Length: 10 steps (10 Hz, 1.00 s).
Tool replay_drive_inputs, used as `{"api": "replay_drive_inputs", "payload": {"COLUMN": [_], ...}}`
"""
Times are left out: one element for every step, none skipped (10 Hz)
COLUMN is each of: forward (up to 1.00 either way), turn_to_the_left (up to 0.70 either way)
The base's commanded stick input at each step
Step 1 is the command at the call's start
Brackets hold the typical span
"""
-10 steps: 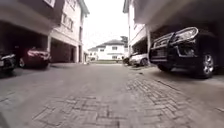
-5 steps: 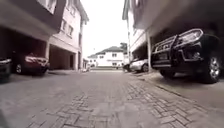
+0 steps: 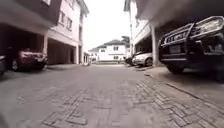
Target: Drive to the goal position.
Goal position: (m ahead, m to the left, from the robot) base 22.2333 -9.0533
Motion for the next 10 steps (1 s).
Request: {"api": "replay_drive_inputs", "payload": {"forward": [0.7, 0.7, 0.7, 0.7, 0.7, 0.7, 0.7, 0.7, 0.7, 0.7], "turn_to_the_left": [0.0, 0.0, 0.0, 0.0, 0.0, 0.0, 0.0, 0.0, 0.0, 0.0]}}
